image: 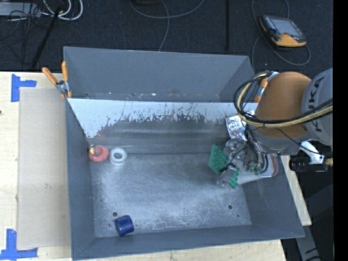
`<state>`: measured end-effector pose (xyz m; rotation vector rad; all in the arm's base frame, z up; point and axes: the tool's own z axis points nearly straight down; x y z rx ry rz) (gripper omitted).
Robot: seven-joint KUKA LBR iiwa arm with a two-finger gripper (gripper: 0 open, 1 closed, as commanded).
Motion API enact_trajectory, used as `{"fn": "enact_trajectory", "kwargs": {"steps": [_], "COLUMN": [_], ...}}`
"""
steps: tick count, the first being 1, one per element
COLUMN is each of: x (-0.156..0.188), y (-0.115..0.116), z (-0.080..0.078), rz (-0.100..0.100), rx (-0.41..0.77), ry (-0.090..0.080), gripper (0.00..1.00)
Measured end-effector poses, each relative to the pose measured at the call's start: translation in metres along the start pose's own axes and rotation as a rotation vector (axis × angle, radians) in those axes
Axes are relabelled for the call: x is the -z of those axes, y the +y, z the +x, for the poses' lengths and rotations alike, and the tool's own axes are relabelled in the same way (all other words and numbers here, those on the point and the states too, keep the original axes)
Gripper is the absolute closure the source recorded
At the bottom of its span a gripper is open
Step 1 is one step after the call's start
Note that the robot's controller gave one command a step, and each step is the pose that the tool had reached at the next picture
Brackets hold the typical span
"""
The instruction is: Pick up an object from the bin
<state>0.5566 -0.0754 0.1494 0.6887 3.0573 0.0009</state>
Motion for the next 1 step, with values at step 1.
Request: {"fn": "enact_trajectory", "kwargs": {"steps": [1], "x": [0.0203], "y": [-0.0004], "z": [-0.0013], "rz": [0.001], "rx": [0.002], "ry": [0.005], "gripper": [1.00]}}
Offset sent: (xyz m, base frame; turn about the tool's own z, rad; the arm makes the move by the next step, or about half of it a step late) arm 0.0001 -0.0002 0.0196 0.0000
